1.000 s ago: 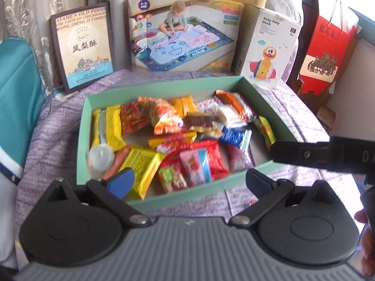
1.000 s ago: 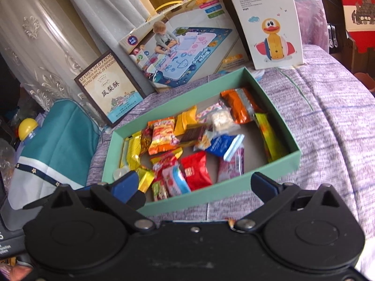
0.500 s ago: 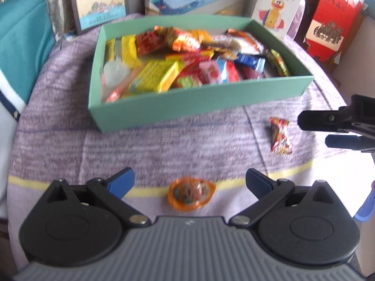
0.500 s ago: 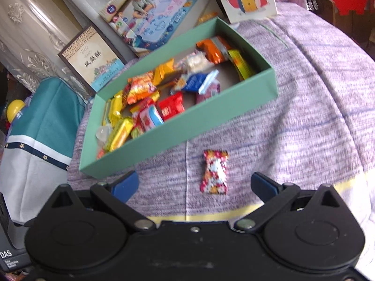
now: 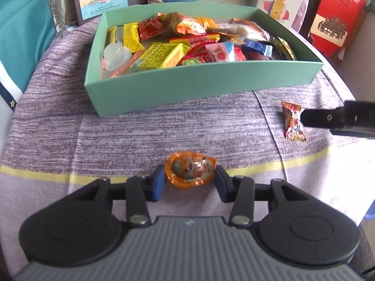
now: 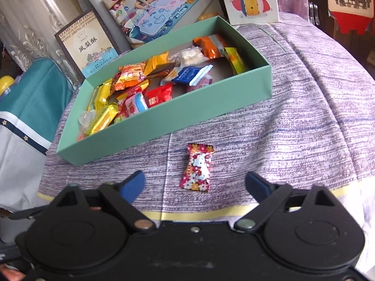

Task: Organize snacks
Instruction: 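Grasp the orange round candy with left tool while right tool grasps Hello Kitty candy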

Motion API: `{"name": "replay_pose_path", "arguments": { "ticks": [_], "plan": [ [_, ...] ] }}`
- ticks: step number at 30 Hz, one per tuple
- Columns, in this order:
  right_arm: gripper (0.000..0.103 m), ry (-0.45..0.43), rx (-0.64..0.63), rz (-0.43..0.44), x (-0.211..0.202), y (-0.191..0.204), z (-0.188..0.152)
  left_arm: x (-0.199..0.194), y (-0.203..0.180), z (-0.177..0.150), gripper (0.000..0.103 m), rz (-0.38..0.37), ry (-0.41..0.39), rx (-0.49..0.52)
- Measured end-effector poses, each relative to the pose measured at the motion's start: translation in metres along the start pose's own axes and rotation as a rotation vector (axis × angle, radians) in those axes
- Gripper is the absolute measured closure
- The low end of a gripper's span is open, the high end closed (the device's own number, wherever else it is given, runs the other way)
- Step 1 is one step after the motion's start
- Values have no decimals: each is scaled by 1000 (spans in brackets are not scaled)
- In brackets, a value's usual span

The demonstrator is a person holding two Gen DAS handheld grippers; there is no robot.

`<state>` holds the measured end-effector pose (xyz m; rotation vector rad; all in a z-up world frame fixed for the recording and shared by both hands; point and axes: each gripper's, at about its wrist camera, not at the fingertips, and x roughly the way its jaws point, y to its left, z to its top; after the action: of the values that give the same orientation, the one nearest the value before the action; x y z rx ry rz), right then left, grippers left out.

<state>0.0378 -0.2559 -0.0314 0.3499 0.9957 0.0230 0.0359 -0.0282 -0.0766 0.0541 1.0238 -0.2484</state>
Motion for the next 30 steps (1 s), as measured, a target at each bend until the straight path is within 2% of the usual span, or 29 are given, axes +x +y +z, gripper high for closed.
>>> {"name": "replay_pose_path", "arguments": {
  "ticks": [2, 3, 5, 8, 9, 11, 12, 14, 22, 30],
  "plan": [
    [35, 3, -19, -13, 6, 2, 2, 4, -3, 5, 59, -1, -5, 6],
    [37, 5, -28, -21, 9, 4, 4, 5, -4, 7, 59, 0, -8, 11],
    [50, 9, -58, -32, 16, 9, 5, 8, -6, 10, 59, -2, -14, 14],
    [62, 27, -102, -50, 28, 16, 4, 10, -6, 11, 58, -8, -15, 22],
    [62, 13, -126, -58, 29, 18, 3, 10, -6, 11, 57, -8, -15, 28],
    [73, -3, -198, -96, 31, 26, 1, 11, -6, 11, 57, -8, -15, 34],
    [76, -8, -227, -106, 32, 29, -1, 11, -6, 11, 57, -8, -15, 34],
    [78, -11, -238, -108, 32, 29, -2, 11, -6, 12, 57, -6, -16, 35],
    [79, -2, -155, -53, 21, 18, 2, 8, -8, 11, 59, -1, -16, 38],
    [81, -41, -149, -18, 1, 20, 5, -7, -11, 11, 60, -11, -34, 40]
  ]
}}
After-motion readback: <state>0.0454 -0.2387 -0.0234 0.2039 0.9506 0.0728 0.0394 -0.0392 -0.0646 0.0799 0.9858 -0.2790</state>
